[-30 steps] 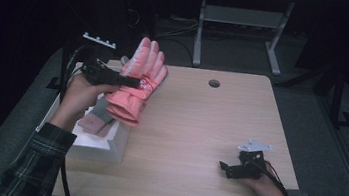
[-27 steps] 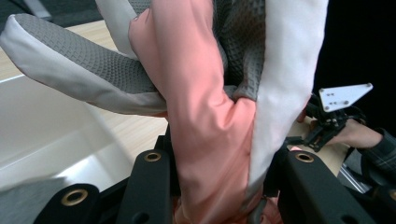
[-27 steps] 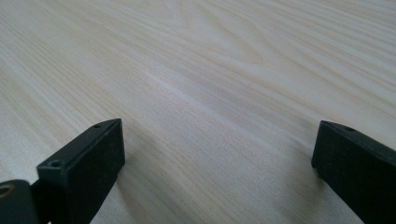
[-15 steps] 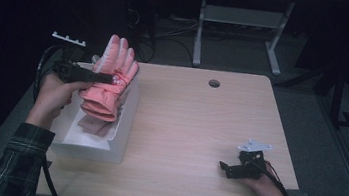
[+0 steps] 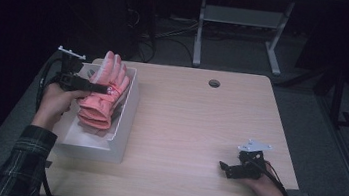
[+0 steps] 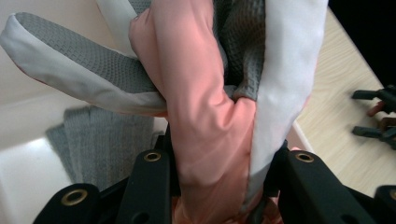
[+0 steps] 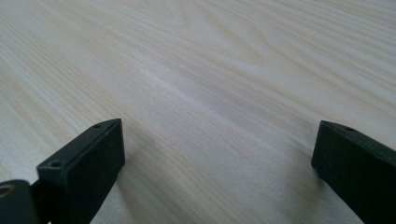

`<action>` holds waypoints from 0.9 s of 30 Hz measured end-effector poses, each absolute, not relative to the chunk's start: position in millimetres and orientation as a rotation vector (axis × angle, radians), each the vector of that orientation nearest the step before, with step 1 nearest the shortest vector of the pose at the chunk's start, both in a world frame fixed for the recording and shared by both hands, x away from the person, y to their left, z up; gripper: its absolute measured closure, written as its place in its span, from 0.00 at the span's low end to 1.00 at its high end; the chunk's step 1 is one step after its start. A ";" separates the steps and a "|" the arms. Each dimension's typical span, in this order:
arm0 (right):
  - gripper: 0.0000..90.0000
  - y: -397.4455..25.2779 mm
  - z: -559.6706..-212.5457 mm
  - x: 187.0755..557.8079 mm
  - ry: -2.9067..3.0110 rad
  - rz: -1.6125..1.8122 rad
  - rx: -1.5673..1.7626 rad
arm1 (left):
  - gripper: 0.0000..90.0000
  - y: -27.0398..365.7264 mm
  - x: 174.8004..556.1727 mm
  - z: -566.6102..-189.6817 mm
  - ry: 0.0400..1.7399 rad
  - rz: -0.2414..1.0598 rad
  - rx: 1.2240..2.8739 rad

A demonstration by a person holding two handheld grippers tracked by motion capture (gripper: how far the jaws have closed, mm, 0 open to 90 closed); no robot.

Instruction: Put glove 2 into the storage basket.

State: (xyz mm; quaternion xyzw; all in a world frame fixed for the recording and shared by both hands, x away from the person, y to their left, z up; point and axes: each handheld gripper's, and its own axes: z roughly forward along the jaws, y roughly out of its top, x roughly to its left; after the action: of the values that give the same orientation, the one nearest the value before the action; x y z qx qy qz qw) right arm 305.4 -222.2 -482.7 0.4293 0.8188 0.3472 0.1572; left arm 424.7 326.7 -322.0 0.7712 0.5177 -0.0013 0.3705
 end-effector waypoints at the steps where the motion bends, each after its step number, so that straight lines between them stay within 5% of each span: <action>1: 0.02 -222.2 -482.7 305.3 2.343 0.993 1.230 | 0.72 326.3 426.0 -325.4 1.330 -0.011 1.981; 17: 0.02 -222.1 -482.7 305.2 2.344 0.994 1.229 | 0.70 313.2 438.0 -400.8 1.414 -0.136 2.033; 27: 0.02 -221.5 -482.6 305.2 2.346 0.996 1.229 | 0.67 305.6 437.2 -412.3 1.419 -0.118 2.072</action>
State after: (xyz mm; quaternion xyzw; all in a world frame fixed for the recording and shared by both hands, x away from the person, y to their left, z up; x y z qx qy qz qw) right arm 305.2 -221.5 -482.6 0.4292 0.8191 0.3476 0.1551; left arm 437.2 305.6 -412.3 0.7840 0.5367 -0.0446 0.3087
